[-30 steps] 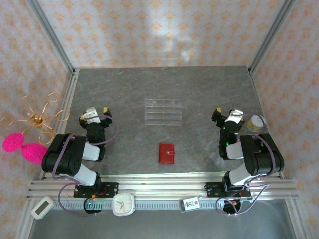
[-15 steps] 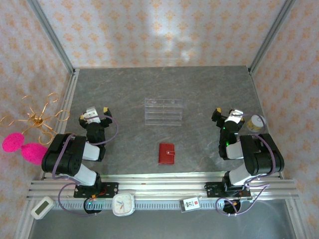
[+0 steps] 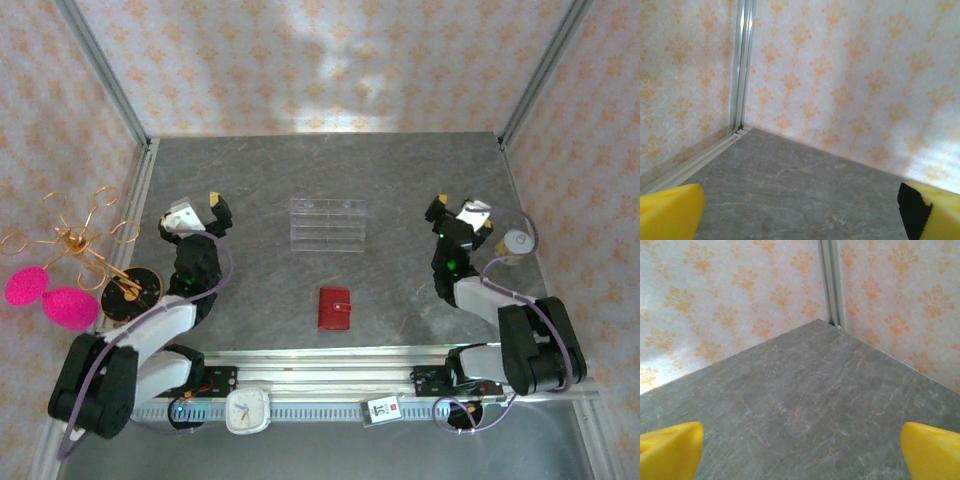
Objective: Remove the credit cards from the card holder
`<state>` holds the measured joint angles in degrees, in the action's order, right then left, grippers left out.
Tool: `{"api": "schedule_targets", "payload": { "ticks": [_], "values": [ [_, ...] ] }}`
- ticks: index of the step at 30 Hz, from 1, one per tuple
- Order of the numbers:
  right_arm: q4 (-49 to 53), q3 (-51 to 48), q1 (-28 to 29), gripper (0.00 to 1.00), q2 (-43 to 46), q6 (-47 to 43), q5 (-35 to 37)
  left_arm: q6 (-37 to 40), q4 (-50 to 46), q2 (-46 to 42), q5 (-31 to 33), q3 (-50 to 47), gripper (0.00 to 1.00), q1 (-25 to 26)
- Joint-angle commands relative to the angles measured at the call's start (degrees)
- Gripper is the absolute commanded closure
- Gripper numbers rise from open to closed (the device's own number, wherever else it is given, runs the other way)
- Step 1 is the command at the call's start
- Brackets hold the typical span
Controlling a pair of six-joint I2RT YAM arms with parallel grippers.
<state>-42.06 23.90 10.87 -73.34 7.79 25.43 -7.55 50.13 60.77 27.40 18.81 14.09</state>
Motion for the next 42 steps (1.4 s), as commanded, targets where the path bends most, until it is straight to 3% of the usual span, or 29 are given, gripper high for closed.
{"api": "schedule_targets", "payload": {
  "ticks": [1, 2, 3, 4, 5, 9, 12, 15, 22, 26, 28, 32, 38, 42],
  "values": [
    [22.79, 6.79, -0.19, 0.00, 1.27, 21.98, 13.68, -6.25, -5.91, -6.04, 1.67, -0.36, 0.01, 0.77],
    [37.93, 11.38, -0.62, 0.00, 0.76, 36.30, 14.57, -8.55, -5.40, -8.09, 1.16, -0.96, 0.01, 0.77],
    [45.45, 13.81, -1.39, 0.00, -0.14, 43.47, 12.28, -10.72, -4.38, -9.79, 1.29, -1.78, 0.01, 0.74],
    [42.79, 14.04, -2.13, 0.00, -0.65, 36.59, 4.41, -13.49, -4.18, -11.63, 1.07, -2.46, 0.01, 0.71],
    [38.84, 12.99, -1.83, 0.13, -0.80, 32.19, -1.61, -17.09, -4.08, -13.47, 1.44, -3.24, 0.01, 0.68],
    [32.07, 6.84, 3.73, 0.20, 5.11, 30.40, -8.74, -31.02, -9.56, -21.66, 0.99, -5.62, 0.01, 0.59],
    [34.35, 5.79, 7.02, 0.19, 10.59, 28.04, -18.97, -43.40, -16.01, -28.00, 1.75, -6.93, 0.01, 0.03],
    [36.86, 4.79, 10.97, 0.23, 13.12, 25.43, -30.06, -40.84, -12.50, -30.80, -9.06, -8.32, 0.01, -1.60],
    [37.24, 0.54, 21.36, 0.39, 10.38, 24.96, -51.77, -42.98, -8.18, -28.85, -22.03, -9.80, 0.01, -1.63],
    [36.04, 1.85, 28.88, 0.41, 4.13, 24.66, -53.00, -45.08, -6.23, -31.37, -25.32, -11.93, 0.01, -1.64],
    [35.15, 3.14, 31.28, 0.43, 1.28, 25.08, -53.43, -43.20, -11.79, -30.89, -29.71, -8.82, 0.01, -1.46],
    [36.29, 5.72, 33.51, 0.49, -2.88, 25.50, -50.54, -41.37, -21.70, -23.93, -38.14, -2.76, 0.14, 1.03],
    [39.96, 6.90, 33.60, 0.51, -4.21, 26.53, -43.97, -41.10, -24.34, -19.91, -36.83, -4.73, 0.14, 11.57],
    [40.90, 7.82, 34.00, 0.51, -7.79, 26.16, -45.12, -40.52, -25.96, -19.47, -34.85, -6.12, 0.13, 16.45]
  ]
}}
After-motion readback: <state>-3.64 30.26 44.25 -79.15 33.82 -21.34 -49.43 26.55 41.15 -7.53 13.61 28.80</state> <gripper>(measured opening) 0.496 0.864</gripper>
